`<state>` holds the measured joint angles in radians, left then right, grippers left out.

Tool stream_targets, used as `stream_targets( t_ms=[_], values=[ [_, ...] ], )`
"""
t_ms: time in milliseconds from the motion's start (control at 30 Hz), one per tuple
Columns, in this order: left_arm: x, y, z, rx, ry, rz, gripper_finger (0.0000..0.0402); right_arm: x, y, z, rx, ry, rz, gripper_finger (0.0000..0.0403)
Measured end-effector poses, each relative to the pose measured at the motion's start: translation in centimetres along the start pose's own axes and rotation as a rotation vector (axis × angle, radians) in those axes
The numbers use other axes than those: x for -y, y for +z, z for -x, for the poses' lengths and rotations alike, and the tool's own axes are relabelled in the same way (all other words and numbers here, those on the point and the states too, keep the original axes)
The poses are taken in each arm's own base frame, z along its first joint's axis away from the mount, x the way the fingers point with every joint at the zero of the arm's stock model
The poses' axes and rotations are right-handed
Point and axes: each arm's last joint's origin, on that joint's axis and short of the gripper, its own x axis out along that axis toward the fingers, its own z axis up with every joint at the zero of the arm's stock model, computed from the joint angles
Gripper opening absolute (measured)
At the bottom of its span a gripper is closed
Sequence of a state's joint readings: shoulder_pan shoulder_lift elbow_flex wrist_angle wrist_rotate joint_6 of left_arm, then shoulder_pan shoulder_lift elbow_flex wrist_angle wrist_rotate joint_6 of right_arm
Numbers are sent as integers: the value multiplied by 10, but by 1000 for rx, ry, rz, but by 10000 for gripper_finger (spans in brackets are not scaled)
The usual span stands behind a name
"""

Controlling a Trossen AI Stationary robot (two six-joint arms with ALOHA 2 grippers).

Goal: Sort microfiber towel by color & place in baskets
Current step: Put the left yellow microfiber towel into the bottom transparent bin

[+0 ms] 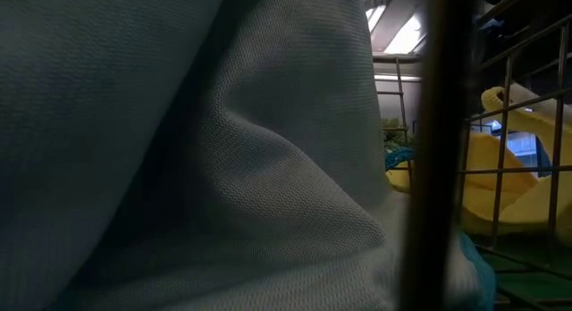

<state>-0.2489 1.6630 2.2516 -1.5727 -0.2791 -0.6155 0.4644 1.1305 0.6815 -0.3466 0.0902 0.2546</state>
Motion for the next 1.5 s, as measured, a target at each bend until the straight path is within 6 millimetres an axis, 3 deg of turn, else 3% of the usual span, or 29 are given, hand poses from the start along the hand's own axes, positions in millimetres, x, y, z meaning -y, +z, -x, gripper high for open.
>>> stream_targets(
  t_ms=[300,700,1233,1333,1500],
  values=[
    [0,-11,52,115,-147,96,0,0,0,0,0,0,0,184],
    [-6,-41,98,-68,-420,471,0,0,0,0,0,0,0,184],
    [17,-67,110,-291,-469,775,0,0,0,0,0,0,0,184],
    [24,-73,100,-331,-416,802,0,0,0,0,0,0,0,184],
    [43,-95,70,-456,-293,692,0,0,0,0,0,0,1,184]
  ],
)
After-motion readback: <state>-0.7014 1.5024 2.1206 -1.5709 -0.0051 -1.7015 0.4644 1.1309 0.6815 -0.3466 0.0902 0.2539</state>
